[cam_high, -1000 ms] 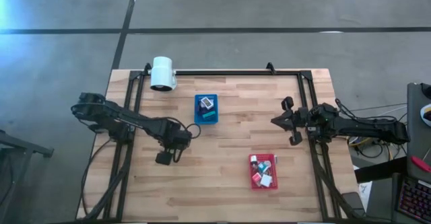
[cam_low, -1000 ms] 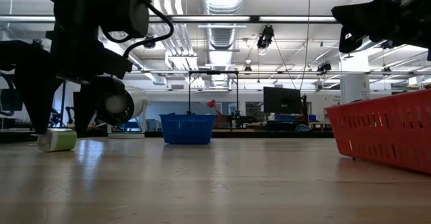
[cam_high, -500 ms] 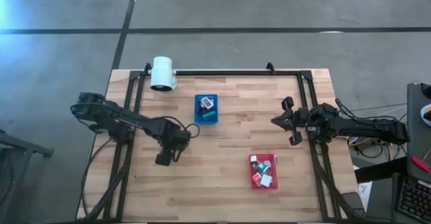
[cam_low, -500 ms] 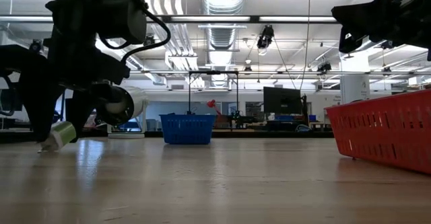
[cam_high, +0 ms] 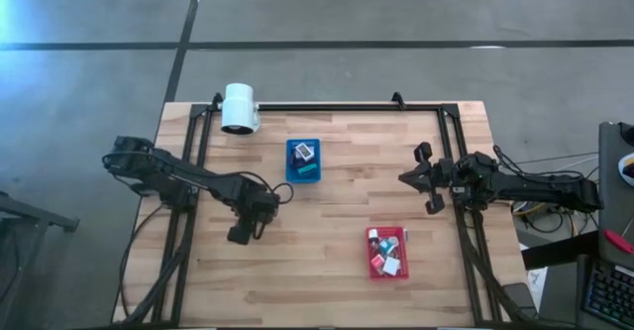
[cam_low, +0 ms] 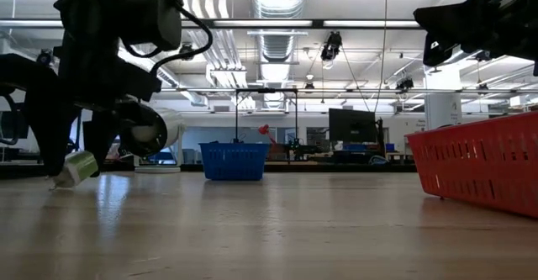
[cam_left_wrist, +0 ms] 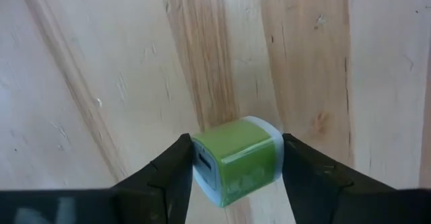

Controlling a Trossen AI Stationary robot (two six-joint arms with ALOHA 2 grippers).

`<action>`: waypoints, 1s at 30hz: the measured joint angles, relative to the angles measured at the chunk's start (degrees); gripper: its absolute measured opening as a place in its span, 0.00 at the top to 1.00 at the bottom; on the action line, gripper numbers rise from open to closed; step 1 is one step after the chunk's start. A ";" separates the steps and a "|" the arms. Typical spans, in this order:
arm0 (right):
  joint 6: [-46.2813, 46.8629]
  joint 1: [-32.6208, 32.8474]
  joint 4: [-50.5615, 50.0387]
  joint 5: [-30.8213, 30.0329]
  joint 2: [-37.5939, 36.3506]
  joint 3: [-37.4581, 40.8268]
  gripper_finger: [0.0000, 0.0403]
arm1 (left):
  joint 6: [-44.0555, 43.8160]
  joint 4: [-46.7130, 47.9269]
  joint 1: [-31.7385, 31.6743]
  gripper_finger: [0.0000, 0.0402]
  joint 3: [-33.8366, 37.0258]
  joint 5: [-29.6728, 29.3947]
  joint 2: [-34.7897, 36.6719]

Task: Pick & Place Office items
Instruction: Put the green charger adapter into the red bin

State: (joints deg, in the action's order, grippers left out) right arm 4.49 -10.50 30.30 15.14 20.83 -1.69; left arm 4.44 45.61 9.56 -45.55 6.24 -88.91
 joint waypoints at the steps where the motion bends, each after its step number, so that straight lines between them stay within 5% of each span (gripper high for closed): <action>1: -0.01 0.00 -0.01 0.00 -0.02 0.00 0.97 | 0.11 -0.06 0.02 0.54 -0.12 -0.26 0.46; 12: -0.06 0.00 -0.05 -0.02 -0.01 0.00 0.97 | 4.95 -13.35 0.04 0.54 2.33 -1.09 20.27; 24: -0.17 0.01 -0.07 -0.05 0.02 0.00 0.97 | 1.08 -53.50 0.04 0.54 25.79 -2.28 52.72; 30: -0.38 0.00 -0.07 -0.09 0.04 0.00 0.97 | 2.20 -73.38 0.00 0.54 38.03 -6.08 63.36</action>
State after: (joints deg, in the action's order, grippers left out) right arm 4.11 -10.50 30.24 15.05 20.86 -1.69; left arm 6.64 -27.78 9.56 -7.52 0.16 -25.55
